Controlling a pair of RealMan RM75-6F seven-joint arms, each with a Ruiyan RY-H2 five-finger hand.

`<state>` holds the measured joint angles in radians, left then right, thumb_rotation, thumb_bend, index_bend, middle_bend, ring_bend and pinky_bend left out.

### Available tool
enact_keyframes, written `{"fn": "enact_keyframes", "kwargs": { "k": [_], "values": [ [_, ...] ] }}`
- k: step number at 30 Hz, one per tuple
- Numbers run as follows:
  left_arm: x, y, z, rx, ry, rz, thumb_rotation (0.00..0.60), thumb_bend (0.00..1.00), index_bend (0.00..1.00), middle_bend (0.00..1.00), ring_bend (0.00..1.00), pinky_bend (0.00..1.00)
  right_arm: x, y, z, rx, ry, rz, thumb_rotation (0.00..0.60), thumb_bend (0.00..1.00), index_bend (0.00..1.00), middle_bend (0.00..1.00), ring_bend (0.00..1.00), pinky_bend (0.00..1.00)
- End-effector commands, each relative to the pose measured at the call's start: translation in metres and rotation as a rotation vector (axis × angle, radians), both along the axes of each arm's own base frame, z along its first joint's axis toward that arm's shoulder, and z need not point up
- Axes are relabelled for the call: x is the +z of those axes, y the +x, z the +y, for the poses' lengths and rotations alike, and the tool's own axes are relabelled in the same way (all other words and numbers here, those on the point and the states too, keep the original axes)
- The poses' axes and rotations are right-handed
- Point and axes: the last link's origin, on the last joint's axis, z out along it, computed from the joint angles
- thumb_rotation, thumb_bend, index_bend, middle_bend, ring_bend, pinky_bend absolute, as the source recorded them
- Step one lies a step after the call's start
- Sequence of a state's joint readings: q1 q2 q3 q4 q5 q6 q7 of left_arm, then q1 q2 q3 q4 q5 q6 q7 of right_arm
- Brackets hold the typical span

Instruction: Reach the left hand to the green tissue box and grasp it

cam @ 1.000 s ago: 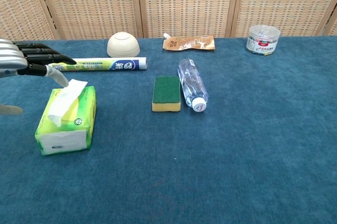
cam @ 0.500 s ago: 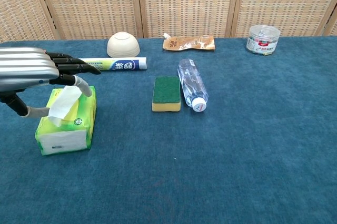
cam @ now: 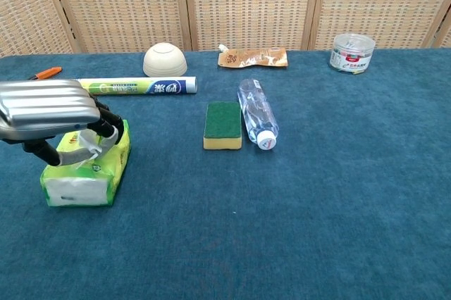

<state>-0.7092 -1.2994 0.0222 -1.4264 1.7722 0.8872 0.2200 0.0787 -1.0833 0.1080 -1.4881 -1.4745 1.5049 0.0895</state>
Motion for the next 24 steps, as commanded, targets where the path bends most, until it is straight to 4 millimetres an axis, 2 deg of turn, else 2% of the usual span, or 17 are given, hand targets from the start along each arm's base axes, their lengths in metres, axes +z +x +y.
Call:
{"fn": "enact_keyframes", "kwargs": {
  "k": [1, 10, 17, 24],
  "values": [
    [-0.001, 0.002, 0.000, -0.011, 0.006, -0.005, 0.600, 0.63, 0.69, 0.44, 0.45, 0.50, 0.001, 0.000, 0.000, -0.001, -0.002, -0.004, 0.600, 0.00, 0.00, 0.00, 0.00, 0.00],
    [0.013, 0.011, 0.006, -0.031, 0.068, -0.120, 0.600, 0.66, 0.76, 0.47, 0.48, 0.51, 0.002, 0.000, 0.001, 0.002, -0.002, -0.011, 0.600, 0.00, 0.00, 0.00, 0.00, 0.00],
    [0.048, 0.028, 0.016, -0.068, 0.145, -0.238, 0.600, 0.67, 0.76, 0.47, 0.48, 0.51, 0.003, 0.000, 0.002, 0.001, 0.002, -0.012, 0.600, 0.00, 0.00, 0.00, 0.00, 0.00],
    [0.084, 0.063, 0.032, -0.091, 0.233, -0.353, 0.600, 0.67, 0.76, 0.47, 0.48, 0.51, 0.003, 0.000, 0.002, 0.000, 0.006, -0.014, 0.600, 0.00, 0.00, 0.00, 0.00, 0.00]
  ]
}}
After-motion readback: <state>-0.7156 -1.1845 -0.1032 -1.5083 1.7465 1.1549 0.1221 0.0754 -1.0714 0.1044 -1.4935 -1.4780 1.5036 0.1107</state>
